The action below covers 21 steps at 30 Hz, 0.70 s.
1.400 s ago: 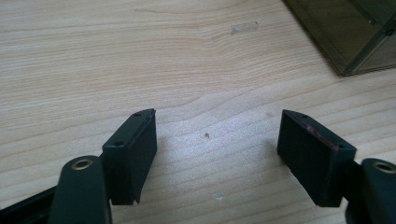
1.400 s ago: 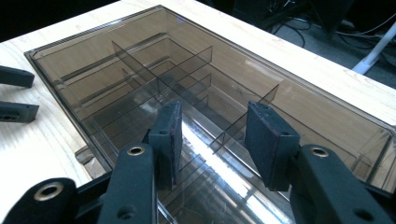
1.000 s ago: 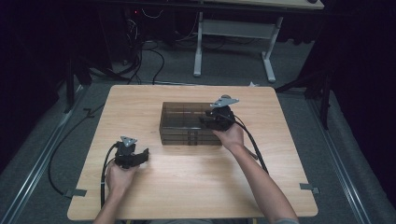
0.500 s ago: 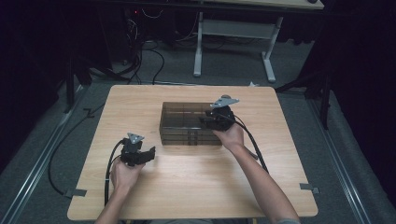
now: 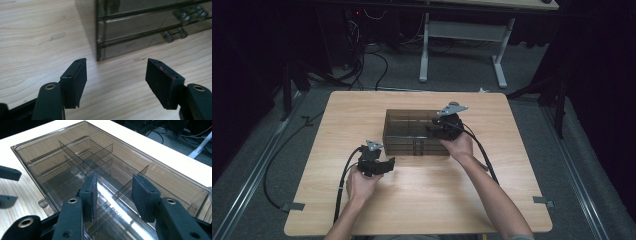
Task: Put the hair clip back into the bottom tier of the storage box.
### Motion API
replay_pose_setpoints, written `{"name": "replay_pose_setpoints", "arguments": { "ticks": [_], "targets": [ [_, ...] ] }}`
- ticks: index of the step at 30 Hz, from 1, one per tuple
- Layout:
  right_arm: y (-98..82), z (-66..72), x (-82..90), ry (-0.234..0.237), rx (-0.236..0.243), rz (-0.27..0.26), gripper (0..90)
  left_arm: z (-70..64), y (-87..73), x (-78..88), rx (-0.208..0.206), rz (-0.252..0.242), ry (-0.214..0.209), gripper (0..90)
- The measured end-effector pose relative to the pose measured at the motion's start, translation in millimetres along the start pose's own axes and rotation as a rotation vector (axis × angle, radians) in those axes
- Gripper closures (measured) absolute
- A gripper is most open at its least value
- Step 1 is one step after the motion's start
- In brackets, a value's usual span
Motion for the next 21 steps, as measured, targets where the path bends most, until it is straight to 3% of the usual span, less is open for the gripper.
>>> {"name": "replay_pose_setpoints", "arguments": {
  "ticks": [13,21],
  "targets": [
    [-0.2,-0.4,0.0,-0.008,0.001,-0.003,56.8,-23.5,-9.5,-5.6,0.047,0.046,-0.017,30.0],
    [-1.1,-0.3,0.2,-0.008,-0.001,-0.016,56.8,-36.7,-16.5,-11.1,0.052,0.068,-0.020,26.5]
  ]
}}
Point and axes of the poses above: each handheld gripper's, and its own axes: x roughly backward along the jaws, y roughly out of its top, z roughly to its left, the point moved 9 cm from there along -x, roughly forward along the jaws, and after that the axes turned 9 degrees about -x, right-handed, at the moved point
